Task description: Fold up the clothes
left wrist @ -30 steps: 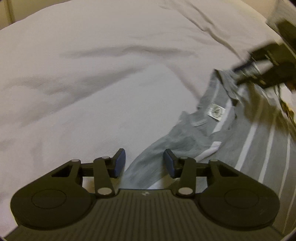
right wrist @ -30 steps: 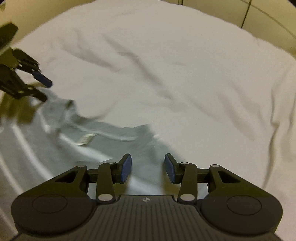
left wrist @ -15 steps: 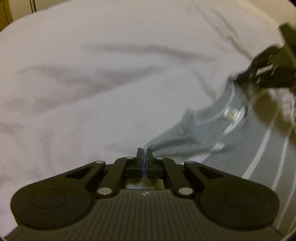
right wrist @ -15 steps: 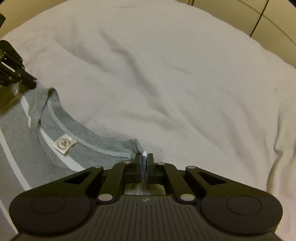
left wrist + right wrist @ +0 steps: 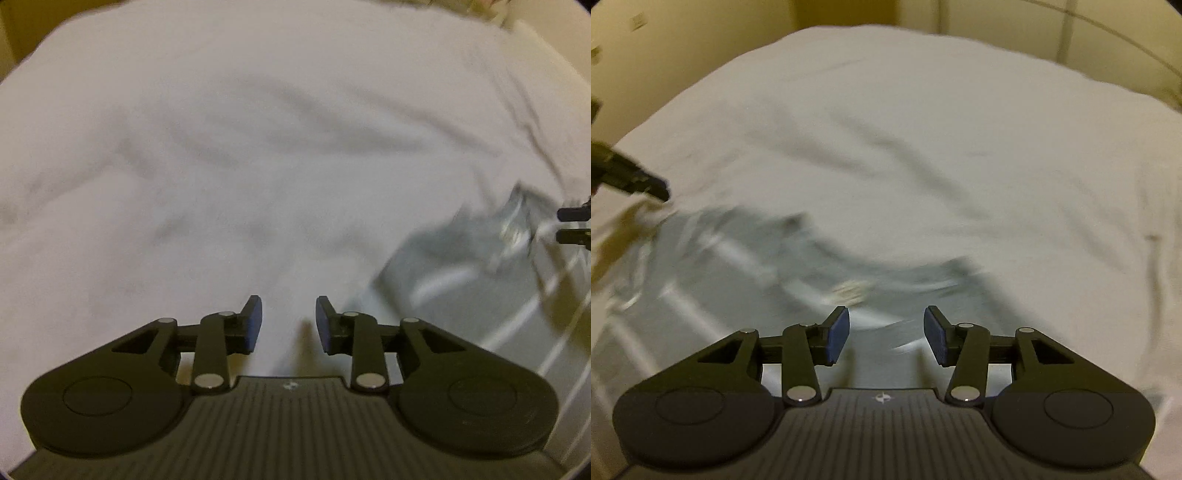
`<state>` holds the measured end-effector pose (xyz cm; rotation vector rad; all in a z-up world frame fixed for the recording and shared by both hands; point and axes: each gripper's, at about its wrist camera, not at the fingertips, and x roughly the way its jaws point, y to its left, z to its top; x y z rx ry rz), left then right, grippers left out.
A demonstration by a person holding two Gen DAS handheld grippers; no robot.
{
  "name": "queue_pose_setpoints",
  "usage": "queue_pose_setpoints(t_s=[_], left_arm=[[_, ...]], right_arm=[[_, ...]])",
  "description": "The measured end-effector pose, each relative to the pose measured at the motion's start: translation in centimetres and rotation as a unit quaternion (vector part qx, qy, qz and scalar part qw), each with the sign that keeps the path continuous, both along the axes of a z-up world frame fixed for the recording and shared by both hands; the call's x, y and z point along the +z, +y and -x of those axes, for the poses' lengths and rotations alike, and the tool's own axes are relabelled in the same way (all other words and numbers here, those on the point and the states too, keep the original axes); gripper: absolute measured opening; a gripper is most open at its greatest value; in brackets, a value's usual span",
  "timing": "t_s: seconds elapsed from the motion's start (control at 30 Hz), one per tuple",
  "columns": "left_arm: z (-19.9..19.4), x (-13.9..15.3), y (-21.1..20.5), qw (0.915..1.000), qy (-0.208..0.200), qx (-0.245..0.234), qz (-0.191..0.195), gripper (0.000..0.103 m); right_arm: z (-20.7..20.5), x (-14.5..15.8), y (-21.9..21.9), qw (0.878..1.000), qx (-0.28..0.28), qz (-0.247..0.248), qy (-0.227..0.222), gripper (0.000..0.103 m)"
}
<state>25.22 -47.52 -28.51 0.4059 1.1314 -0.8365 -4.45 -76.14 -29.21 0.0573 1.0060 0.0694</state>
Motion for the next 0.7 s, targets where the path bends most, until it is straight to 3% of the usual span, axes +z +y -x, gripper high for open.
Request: queue_pose_setpoints(t_s=[0.1,0.2,0.27,0.37,0.4,0.57,0.7], left_arm=[[1.2,-0.8,2.9,0.9991,0.040,-0.011,-0.006,0.031],[1.6,-1.5,4.7,0.9973,0.064,0.020,0.029,0.041],[1.1,-2.1,5.6,0.9915,0.092,0.063,0.066,0.040],[0.6,-2.0,6.5,0.9887,0.096,0.081,0.082,0.015],[0.5,-2.0,6.8,0.9876,0.097,0.087,0.088,0.000],[-0.4,-1.8,8.4,0.9811,0.104,0.116,0.115,0.000],[-0.8,-1.9,9.0,0.9757,0.116,0.129,0.134,0.002]], right_arm=[[0.7,-0.9,4.2,0.999,0.046,-0.005,0.007,0.048],[-0.4,-1.5,7.3,0.998,0.063,-0.018,0.016,0.048],[-0.7,-1.4,8.6,0.997,0.070,-0.025,0.021,0.048],[-0.7,-0.8,11.2,0.996,0.080,-0.039,0.025,0.048],[-0.7,-0.5,12.3,0.995,0.091,-0.042,0.022,0.048],[-0.9,0.0,20.1,0.984,0.171,-0.049,0.002,0.048],[-1.9,-0.6,26.1,0.974,0.226,-0.014,-0.015,0.048]])
